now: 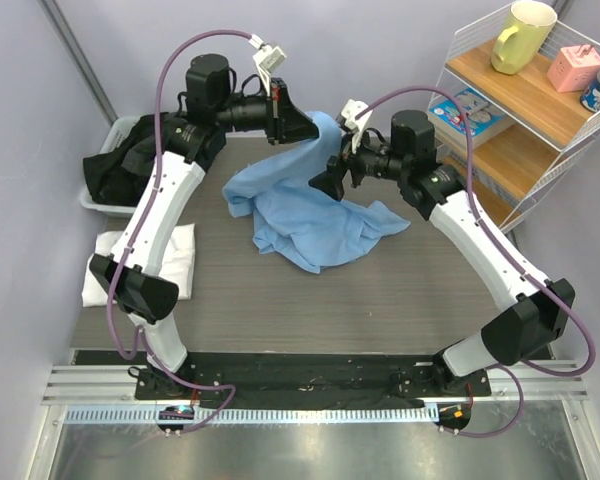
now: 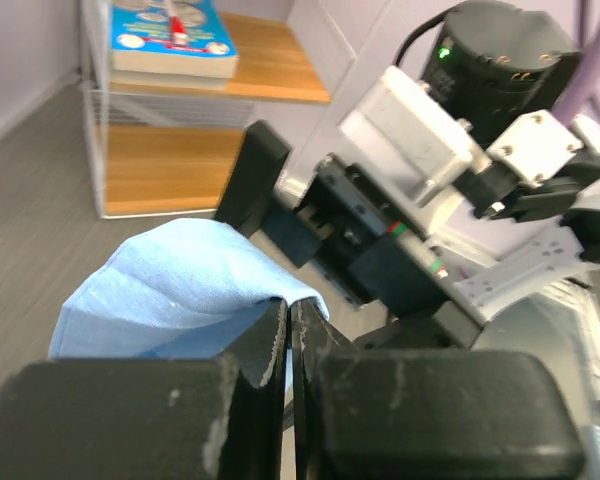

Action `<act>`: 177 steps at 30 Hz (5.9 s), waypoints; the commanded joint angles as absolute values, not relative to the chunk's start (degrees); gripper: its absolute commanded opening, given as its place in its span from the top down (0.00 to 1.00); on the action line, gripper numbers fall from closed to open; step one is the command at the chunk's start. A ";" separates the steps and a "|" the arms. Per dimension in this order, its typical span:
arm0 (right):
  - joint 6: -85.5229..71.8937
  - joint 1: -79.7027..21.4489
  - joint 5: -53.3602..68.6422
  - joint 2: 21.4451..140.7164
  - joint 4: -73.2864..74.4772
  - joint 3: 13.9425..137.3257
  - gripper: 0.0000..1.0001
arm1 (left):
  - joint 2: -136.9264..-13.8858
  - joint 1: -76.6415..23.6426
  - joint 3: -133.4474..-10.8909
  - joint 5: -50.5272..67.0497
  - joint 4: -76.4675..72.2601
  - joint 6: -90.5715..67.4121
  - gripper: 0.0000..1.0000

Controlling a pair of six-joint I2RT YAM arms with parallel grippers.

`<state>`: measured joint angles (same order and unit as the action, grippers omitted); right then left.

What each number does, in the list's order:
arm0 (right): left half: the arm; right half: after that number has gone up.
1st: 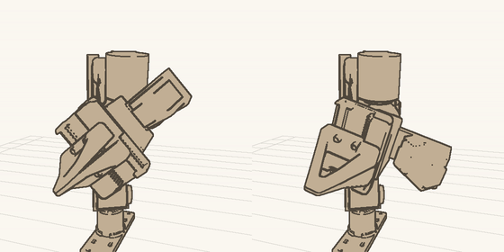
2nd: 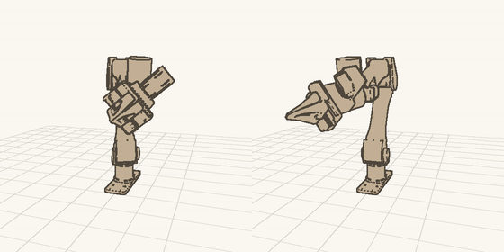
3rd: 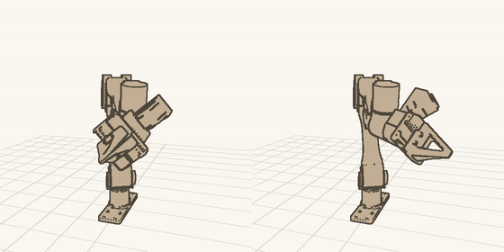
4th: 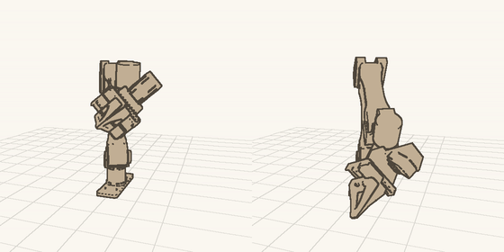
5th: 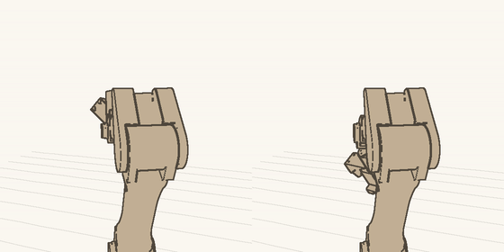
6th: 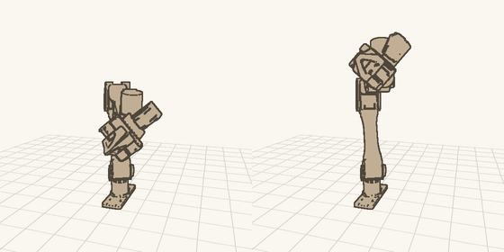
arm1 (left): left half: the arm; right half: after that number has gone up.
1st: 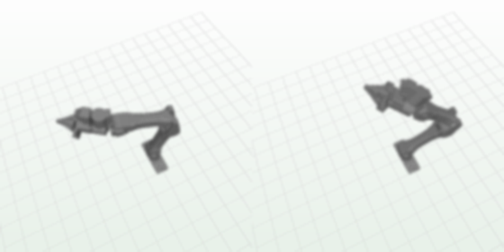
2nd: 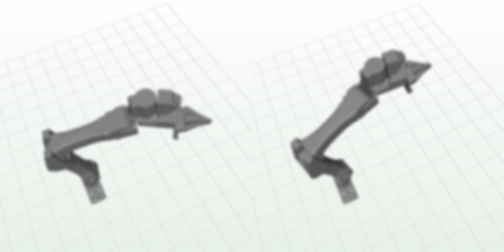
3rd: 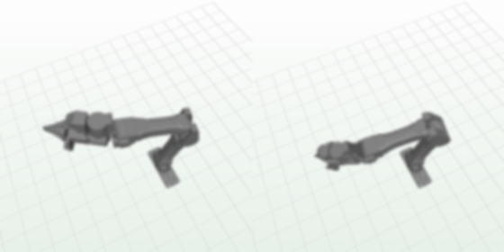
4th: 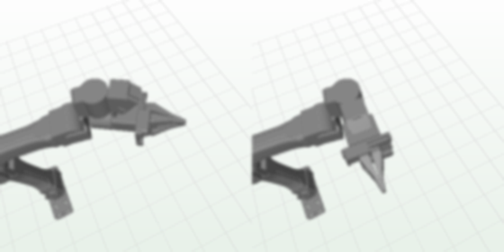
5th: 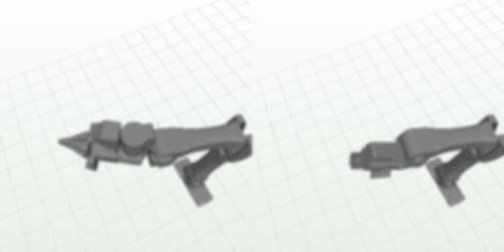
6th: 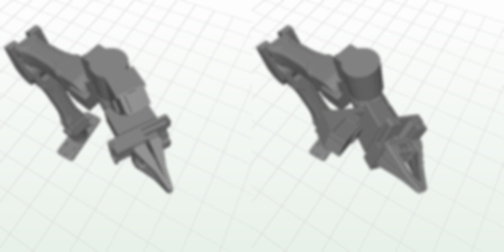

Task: Fold and stack the long sleeve shirts
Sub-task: Flatten the shirt out

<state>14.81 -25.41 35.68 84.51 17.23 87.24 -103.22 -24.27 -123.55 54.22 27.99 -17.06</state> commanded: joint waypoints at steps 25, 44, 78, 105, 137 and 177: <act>-2.64 -14.94 30.32 76.29 7.12 82.17 0.99 | -83.32 -9.12 -58.54 32.98 3.96 -0.28 0.06; -1.85 -15.03 29.27 79.28 10.81 94.04 0.99 | -96.95 -12.67 -86.01 16.40 3.06 -9.71 0.95; -0.10 -40.08 35.00 52.82 34.78 70.83 0.00 | -114.72 -39.03 -119.83 39.55 38.21 -2.99 0.39; 35.15 -25.84 27.34 86.91 43.33 64.26 0.46 | -98.86 -14.59 -70.32 19.87 53.55 24.97 0.18; 29.45 -12.48 28.49 99.48 45.35 72.07 0.55 | -99.23 -29.78 -83.33 34.03 49.31 27.51 0.15; 27.86 -7.21 11.79 109.16 37.26 78.32 0.69 | -90.61 -24.55 -80.95 34.85 57.85 27.54 0.36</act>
<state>26.63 -7.03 16.71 108.07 38.98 80.29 -89.47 -38.48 -82.15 40.18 63.46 34.89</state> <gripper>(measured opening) 0.344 0.642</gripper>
